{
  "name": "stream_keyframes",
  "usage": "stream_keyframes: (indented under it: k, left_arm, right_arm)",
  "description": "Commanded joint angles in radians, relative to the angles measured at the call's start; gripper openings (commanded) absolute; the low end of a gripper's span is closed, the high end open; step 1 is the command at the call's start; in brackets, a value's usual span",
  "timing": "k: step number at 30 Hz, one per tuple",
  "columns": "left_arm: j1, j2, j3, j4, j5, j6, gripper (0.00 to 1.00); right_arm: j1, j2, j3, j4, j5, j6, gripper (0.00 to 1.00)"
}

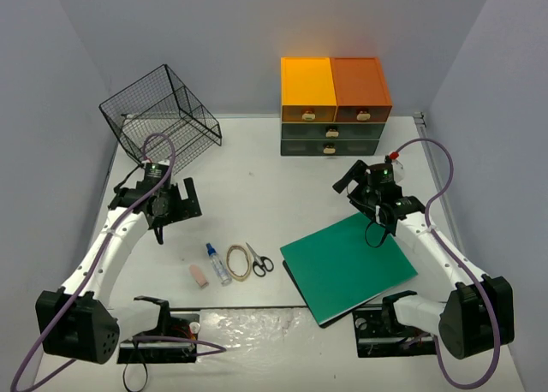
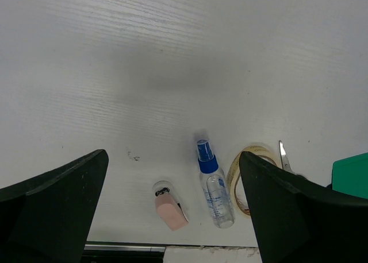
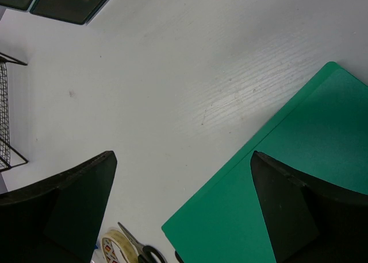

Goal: Organize the desk

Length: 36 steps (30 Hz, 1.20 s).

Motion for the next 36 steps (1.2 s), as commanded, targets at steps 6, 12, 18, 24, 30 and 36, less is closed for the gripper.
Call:
stream_keyframes:
  k: [6, 12, 18, 24, 30, 36]
  left_arm:
    - [-0.007, 0.042, 0.043, 0.044, 0.017, 0.028, 0.97]
    - [-0.011, 0.066, 0.046, 0.059, 0.036, 0.041, 0.97]
    - [-0.027, 0.094, 0.048, 0.062, 0.048, 0.036, 0.97]
    - [-0.035, 0.098, 0.035, 0.071, 0.044, 0.022, 0.97]
    - [-0.037, 0.102, 0.043, 0.07, 0.047, 0.021, 0.97]
    - [-0.038, 0.104, 0.042, 0.071, 0.047, 0.027, 0.97]
  right_arm:
    - [0.013, 0.005, 0.047, 0.015, 0.009, -0.021, 1.0]
    - [0.021, -0.011, 0.01, -0.043, 0.05, 0.016, 1.0]
    - [0.056, 0.029, -0.001, -0.043, -0.016, -0.014, 1.0]
    - [0.251, 0.161, 0.097, -0.093, 0.064, -0.089, 1.0]
    - [0.278, 0.165, 0.092, -0.092, 0.102, -0.052, 1.0]
    - [0.288, 0.164, 0.089, -0.102, 0.11, -0.052, 1.0]
